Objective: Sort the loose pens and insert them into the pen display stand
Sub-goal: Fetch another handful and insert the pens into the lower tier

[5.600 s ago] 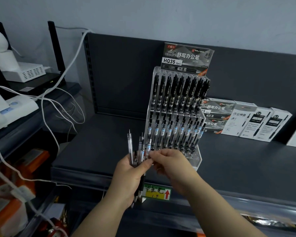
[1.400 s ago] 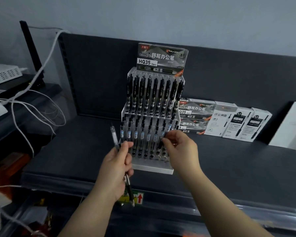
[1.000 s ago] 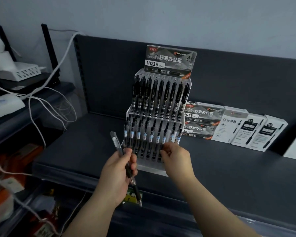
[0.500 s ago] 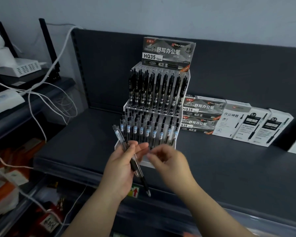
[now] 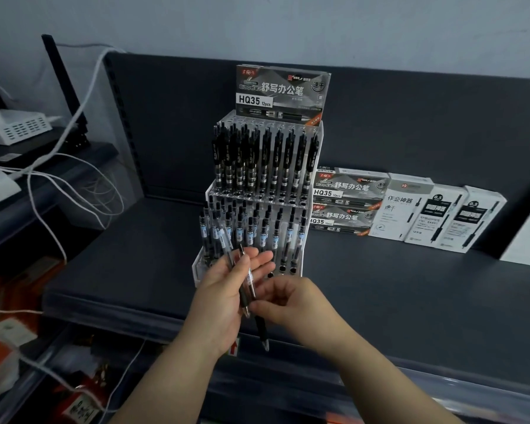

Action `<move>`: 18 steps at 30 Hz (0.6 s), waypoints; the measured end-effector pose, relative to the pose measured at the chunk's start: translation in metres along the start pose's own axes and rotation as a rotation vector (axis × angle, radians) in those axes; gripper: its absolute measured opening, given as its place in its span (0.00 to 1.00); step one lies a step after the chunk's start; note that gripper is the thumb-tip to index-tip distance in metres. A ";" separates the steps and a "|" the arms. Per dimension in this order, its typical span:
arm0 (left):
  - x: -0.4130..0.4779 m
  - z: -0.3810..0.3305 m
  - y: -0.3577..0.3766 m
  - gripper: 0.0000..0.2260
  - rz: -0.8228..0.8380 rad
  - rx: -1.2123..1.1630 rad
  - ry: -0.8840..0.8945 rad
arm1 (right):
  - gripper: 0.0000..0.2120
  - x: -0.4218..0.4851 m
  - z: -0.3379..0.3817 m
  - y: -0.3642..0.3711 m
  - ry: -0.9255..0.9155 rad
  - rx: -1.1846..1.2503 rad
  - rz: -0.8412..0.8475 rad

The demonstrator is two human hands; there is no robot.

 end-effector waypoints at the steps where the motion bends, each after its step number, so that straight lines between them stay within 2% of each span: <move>1: 0.000 0.000 0.001 0.09 0.002 0.007 0.005 | 0.02 0.000 0.000 0.000 -0.002 -0.017 -0.005; 4: 0.000 -0.004 -0.003 0.10 -0.023 0.038 0.053 | 0.02 0.004 0.000 -0.014 0.000 -0.088 -0.120; 7: 0.001 -0.010 -0.015 0.10 -0.094 0.163 0.113 | 0.03 0.006 0.004 -0.045 0.011 -0.084 -0.400; 9: 0.001 -0.011 -0.022 0.09 -0.140 0.245 0.121 | 0.04 0.008 0.008 -0.061 -0.010 -0.100 -0.529; 12: 0.002 -0.009 -0.026 0.08 -0.157 0.287 0.120 | 0.03 0.014 0.009 -0.066 -0.009 -0.165 -0.560; 18: 0.000 -0.007 -0.032 0.10 -0.148 0.257 0.103 | 0.09 0.021 -0.011 -0.052 0.080 -0.383 -0.452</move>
Point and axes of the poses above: each hand's wrist, its own x-axis towards the middle knuckle, its own y-axis out of the palm, z = x × y, the point moved 8 cm from there along x, towards the middle knuckle, and after that the axes turned 9 degrees about -y, right-handed, at the moved point
